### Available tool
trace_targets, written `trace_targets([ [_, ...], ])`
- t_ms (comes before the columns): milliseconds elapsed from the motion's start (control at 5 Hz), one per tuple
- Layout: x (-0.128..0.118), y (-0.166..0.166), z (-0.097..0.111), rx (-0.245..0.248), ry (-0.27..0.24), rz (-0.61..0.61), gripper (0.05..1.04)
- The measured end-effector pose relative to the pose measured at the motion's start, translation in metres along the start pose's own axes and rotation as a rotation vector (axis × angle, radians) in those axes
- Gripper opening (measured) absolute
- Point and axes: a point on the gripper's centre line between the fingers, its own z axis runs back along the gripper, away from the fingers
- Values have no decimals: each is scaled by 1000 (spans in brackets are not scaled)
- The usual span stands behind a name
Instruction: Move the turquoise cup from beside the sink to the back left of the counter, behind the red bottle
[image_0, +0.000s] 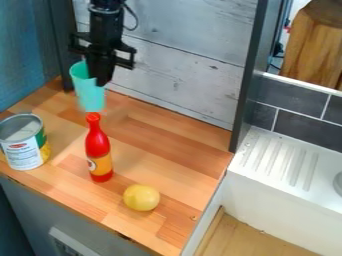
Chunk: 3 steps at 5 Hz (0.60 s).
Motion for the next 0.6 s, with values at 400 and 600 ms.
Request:
trace_targets([
  [400,14,13,-40,-7,99,-2,85],
  [600,23,15,-41,-26,93,-1,85],
])
